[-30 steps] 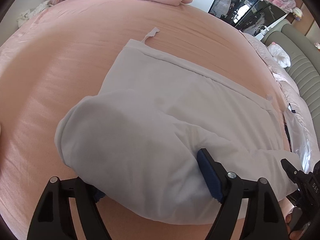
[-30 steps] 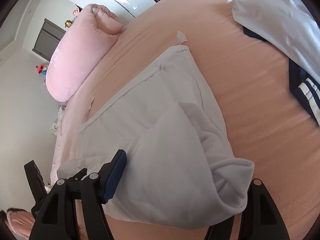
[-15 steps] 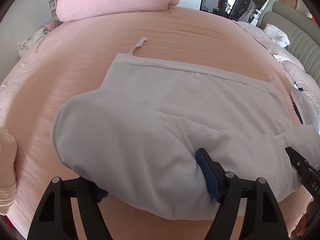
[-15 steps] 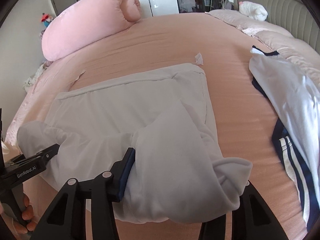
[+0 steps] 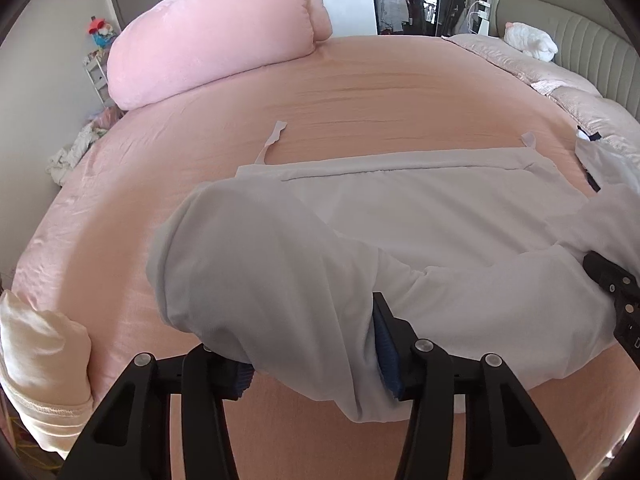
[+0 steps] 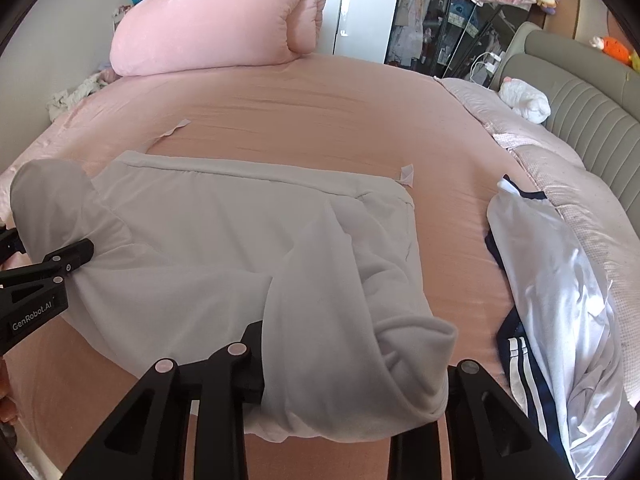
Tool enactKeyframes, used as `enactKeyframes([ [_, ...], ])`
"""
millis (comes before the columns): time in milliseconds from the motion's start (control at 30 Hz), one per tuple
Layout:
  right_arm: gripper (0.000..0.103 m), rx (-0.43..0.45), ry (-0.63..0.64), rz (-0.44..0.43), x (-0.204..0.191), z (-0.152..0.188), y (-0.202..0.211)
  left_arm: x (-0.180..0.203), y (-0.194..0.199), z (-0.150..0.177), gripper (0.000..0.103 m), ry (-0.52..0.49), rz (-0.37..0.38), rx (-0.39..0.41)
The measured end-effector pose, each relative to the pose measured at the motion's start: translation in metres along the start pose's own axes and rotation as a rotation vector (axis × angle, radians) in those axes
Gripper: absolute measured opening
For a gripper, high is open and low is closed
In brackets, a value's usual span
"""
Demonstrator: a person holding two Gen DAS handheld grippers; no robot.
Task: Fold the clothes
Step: 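Hold the fold down with both grippers and press it flat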
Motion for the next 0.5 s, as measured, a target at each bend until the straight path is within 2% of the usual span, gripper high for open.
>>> enactKeyframes([
  [133, 0.029, 0.003, -0.029, -0.018, 0.004, -0.004, 0.009, -0.01, -0.002, 0.002, 0.047, 0.044, 0.024, -0.065],
  [367, 0.029, -0.023, -0.015, -0.033, 0.002, -0.002, 0.02, -0.01, 0.015, 0.005, 0.047, -0.03, 0.003, -0.069],
  [500, 0.029, -0.066, -0.076, -0.074, 0.011, 0.01, 0.018, -0.021, 0.014, 0.014, 0.047, 0.006, 0.058, -0.125],
])
Point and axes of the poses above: each gripper's, at about its wrist camera, not at the fingertips, and y roughly against the way its jaws point, x to its right, z to its underside, the point moved 5 cm from there along -y, roughly the way its jaws point, and after that the axes turned 12 degrees about -z, right-handed, at the moved point
